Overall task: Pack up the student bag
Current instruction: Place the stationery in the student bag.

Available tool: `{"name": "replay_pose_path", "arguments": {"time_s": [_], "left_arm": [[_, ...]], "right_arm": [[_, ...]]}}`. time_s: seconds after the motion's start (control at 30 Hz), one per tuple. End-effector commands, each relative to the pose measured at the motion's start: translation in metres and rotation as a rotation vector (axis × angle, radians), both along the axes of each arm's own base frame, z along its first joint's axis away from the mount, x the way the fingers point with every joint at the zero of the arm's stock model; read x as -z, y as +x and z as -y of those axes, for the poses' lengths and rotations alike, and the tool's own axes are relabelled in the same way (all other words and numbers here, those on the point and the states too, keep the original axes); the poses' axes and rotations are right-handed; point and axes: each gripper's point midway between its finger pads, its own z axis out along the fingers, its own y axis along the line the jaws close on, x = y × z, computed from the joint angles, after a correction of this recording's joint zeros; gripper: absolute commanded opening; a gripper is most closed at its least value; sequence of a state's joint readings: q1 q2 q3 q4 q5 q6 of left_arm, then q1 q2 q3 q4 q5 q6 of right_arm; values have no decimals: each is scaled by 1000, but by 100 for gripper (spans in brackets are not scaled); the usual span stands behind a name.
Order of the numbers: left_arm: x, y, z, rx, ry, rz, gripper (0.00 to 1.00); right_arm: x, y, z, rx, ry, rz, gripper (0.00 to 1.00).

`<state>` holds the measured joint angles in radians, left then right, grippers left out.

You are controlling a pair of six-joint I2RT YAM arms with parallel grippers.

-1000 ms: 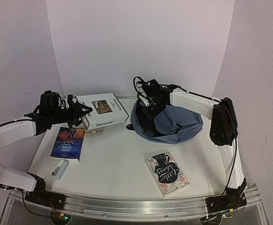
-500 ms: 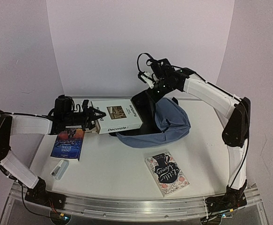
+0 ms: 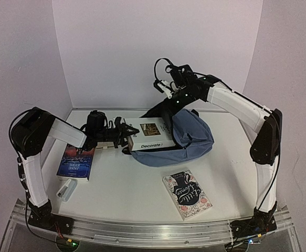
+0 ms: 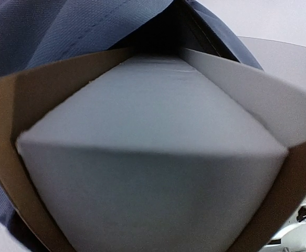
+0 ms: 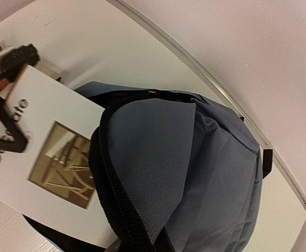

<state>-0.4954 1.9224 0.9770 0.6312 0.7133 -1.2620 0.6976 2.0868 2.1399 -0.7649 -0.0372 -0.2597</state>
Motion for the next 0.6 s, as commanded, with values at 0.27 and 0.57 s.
{"name": "replay_pose_path", "arguments": {"time_s": [0.27, 0.57], "left_arm": [[-38, 62, 55, -18, -147, 106, 9], [-24, 77, 100, 3, -110, 108, 14]], "right_arm": [[-75, -29, -31, -117, 287, -22, 0], [-66, -35, -37, -147, 301, -67, 0]]}}
